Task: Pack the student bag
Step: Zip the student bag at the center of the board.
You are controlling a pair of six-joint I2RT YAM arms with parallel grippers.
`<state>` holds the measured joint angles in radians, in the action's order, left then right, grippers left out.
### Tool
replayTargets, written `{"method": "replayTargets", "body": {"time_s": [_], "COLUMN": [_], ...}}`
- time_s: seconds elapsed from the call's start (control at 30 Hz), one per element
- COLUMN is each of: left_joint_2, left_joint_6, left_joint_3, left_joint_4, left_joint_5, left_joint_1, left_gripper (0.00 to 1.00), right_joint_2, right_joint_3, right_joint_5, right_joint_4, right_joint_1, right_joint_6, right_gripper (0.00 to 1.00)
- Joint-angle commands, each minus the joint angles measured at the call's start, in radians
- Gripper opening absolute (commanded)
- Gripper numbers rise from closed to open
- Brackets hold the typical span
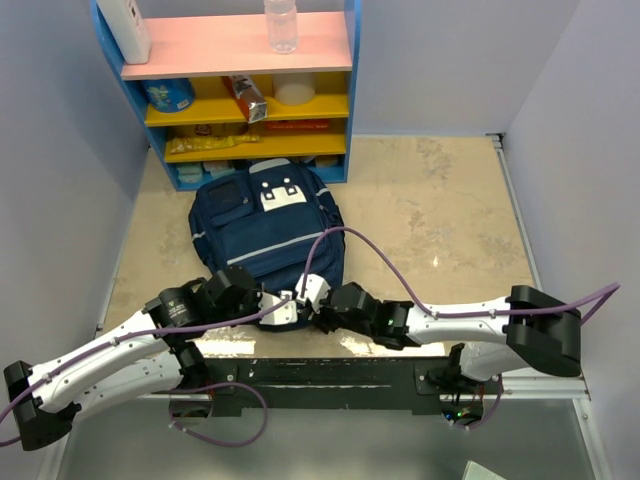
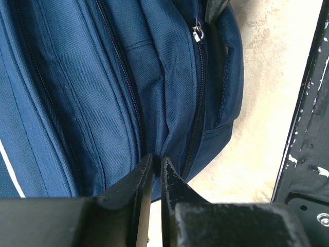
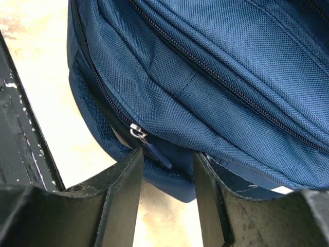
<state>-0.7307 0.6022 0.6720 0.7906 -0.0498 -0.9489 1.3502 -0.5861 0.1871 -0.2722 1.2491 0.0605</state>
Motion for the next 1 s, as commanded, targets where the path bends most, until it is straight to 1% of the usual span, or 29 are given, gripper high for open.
{"method": "replayTargets", "body": {"time_s": [0.0,0.1,0.2,0.23,0.3,0.33,0.4,0.43,0.6,0.77,0.93,0.97], "left_joint_2": [0.008,0.007,0.001,0.001,-0.003,-0.003,-0.004,-0.001,0.002,-0.004,-0.006,-0.003], "left_joint_6": [-0.024,-0.028,-0.024,-0.024,-0.027,-0.027,-0.024,-0.021,-0.018,-0.010,-0.002,-0.002], "left_joint_3": [0.012,0.023,0.037,0.041,0.047,0.047,0.041,0.037,0.017,0.011,0.008,0.008], "left_joint_4": [-0.050,-0.048,-0.048,-0.048,-0.048,-0.045,-0.047,-0.048,-0.059,-0.060,-0.050,-0.050], "left_joint_5": [-0.044,-0.038,-0.041,-0.041,-0.036,-0.035,-0.038,-0.041,-0.048,-0.047,-0.048,-0.047], "left_joint_1": [0.013,0.013,0.016,0.016,0.018,0.019,0.019,0.018,0.021,0.019,0.021,0.019], "left_gripper": [0.16,0.17,0.17,0.17,0.17,0.17,0.17,0.17,0.18,0.18,0.17,0.17], "right_joint_2": [0.016,0.058,0.087,0.086,0.078,0.052,0.012,-0.043,-0.170,-0.218,-0.267,-0.272], "right_joint_3": [0.032,0.049,0.063,0.068,0.072,0.072,0.069,0.072,0.068,0.058,0.054,0.042], "right_joint_5": [0.008,0.046,0.084,0.118,0.136,0.150,0.170,0.178,0.155,0.104,0.123,0.108], "right_joint_4": [-0.125,-0.189,-0.243,-0.252,-0.266,-0.262,-0.226,-0.211,-0.082,0.013,0.089,0.131], "right_joint_1": [0.000,0.006,0.013,0.013,0.015,0.015,0.021,0.024,0.038,0.044,0.044,0.044], "right_joint_6": [-0.013,-0.024,-0.039,-0.044,-0.050,-0.053,-0.053,-0.053,-0.128,-0.214,-0.295,-0.330], "right_gripper": [0.48,0.43,0.33,0.27,0.20,0.12,0.05,0.00,0.00,0.00,0.00,0.00]}}
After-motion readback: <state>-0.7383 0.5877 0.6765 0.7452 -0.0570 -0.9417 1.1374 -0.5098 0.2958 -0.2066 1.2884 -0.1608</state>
